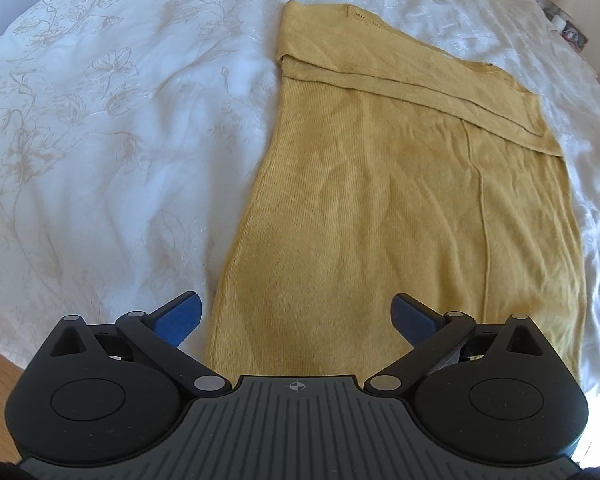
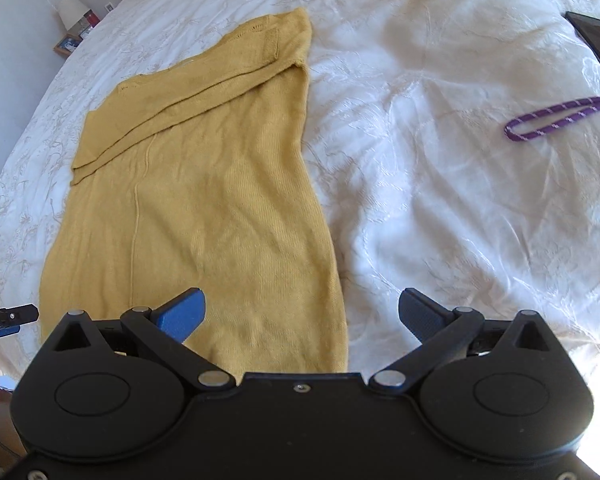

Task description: Fold small clothes

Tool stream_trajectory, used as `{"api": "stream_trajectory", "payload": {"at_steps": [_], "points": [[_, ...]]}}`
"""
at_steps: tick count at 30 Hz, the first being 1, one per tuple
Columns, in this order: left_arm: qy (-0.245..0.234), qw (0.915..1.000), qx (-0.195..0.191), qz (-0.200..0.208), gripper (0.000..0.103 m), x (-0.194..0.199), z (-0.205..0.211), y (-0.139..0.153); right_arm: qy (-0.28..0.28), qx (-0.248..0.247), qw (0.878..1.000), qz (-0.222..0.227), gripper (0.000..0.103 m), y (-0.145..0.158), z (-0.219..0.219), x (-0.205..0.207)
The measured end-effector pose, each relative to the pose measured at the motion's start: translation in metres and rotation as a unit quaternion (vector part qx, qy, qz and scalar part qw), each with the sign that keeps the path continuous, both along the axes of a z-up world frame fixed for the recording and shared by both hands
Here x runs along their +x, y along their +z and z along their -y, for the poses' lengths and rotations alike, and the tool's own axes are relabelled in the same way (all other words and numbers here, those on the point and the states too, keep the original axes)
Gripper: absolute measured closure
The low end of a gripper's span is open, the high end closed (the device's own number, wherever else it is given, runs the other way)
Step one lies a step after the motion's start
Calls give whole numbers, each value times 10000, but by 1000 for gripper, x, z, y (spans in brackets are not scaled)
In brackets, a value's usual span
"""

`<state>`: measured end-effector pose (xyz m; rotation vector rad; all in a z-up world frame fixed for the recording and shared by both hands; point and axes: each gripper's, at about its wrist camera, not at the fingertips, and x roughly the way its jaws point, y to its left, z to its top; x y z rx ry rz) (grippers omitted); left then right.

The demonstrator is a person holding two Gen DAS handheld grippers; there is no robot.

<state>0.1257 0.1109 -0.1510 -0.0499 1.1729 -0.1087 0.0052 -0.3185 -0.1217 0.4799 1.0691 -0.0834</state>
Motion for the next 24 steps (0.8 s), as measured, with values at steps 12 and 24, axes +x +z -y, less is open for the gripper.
{"api": "stream_trajectory", "payload": {"at_steps": [12,24], "points": [[-13,10000,-15,-72,0,-38,1,-13,485,297,9983,-93,0,-15,-5,-20],[-111,9999,15,-36,0,-53,0,-15,699,409,9967,-81,0,-19,-10,-27]]}}
